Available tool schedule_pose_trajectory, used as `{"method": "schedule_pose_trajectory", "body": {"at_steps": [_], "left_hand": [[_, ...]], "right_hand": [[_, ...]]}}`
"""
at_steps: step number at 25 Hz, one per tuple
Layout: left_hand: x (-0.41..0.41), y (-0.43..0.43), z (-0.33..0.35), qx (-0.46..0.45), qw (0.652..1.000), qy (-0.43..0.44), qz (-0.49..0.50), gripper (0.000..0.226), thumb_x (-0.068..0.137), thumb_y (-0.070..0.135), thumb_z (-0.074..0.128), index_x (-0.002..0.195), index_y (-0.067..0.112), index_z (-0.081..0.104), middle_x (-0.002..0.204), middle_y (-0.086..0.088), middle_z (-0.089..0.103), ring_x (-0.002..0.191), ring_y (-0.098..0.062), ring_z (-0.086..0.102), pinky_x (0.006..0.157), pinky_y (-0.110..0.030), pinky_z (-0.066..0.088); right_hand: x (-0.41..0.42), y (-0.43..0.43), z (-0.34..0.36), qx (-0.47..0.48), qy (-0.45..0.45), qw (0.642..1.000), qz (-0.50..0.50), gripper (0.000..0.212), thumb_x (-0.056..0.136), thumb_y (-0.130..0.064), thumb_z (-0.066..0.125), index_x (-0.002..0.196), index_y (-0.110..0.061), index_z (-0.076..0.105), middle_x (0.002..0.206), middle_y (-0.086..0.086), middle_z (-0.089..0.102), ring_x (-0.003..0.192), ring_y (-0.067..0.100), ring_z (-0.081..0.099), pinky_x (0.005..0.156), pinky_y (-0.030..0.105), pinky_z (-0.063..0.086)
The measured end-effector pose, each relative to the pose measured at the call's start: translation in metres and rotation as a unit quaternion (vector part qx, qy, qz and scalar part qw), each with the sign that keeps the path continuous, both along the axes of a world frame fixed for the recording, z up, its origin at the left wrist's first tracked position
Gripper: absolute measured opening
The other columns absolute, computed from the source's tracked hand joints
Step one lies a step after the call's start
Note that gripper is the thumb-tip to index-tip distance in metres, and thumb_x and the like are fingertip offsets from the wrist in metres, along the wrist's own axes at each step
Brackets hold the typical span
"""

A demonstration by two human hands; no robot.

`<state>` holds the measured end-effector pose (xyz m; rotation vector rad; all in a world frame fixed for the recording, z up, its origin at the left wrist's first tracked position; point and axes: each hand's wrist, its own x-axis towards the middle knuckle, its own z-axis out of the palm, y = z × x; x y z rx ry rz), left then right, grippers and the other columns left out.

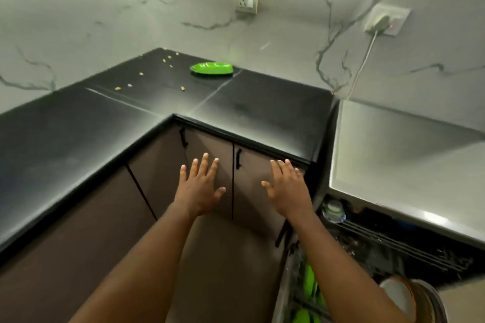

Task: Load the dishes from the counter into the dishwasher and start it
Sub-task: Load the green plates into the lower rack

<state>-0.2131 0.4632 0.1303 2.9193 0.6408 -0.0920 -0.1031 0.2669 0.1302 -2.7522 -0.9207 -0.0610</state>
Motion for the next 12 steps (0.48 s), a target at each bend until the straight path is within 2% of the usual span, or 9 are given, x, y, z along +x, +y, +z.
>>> {"method": "schedule_pose_trajectory", "body": {"at_steps": [7, 12], "left_hand": [[-0.019, 0.149, 0.046, 0.037, 0.997, -0.046, 0.039, 0.081, 0.098, 0.052, 0.043, 0.158, 0.024, -0.004, 0.164, -0.006, -0.012, 0.151, -0.029, -0.007, 0.12, -0.053, -0.004], [-0.014, 0.207, 0.051, 0.04, 0.997, -0.038, 0.053, 0.08, 0.098, 0.053, 0.04, 0.158, 0.023, -0.004, 0.164, -0.006, -0.014, 0.151, -0.03, -0.008, 0.12, -0.053, -0.005]], "right_hand": [[-0.004, 0.138, 0.046, 0.005, -0.066, 0.998, 0.012, 0.064, 0.098, -0.044, 0.044, 0.152, -0.016, 0.022, 0.158, 0.007, 0.026, 0.148, 0.023, 0.014, 0.12, 0.039, 0.015], [0.002, 0.199, 0.053, 0.0, -0.077, 0.997, 0.03, 0.065, 0.099, -0.046, 0.042, 0.152, -0.017, 0.021, 0.159, 0.007, 0.024, 0.149, 0.022, 0.013, 0.12, 0.04, 0.015]]}}
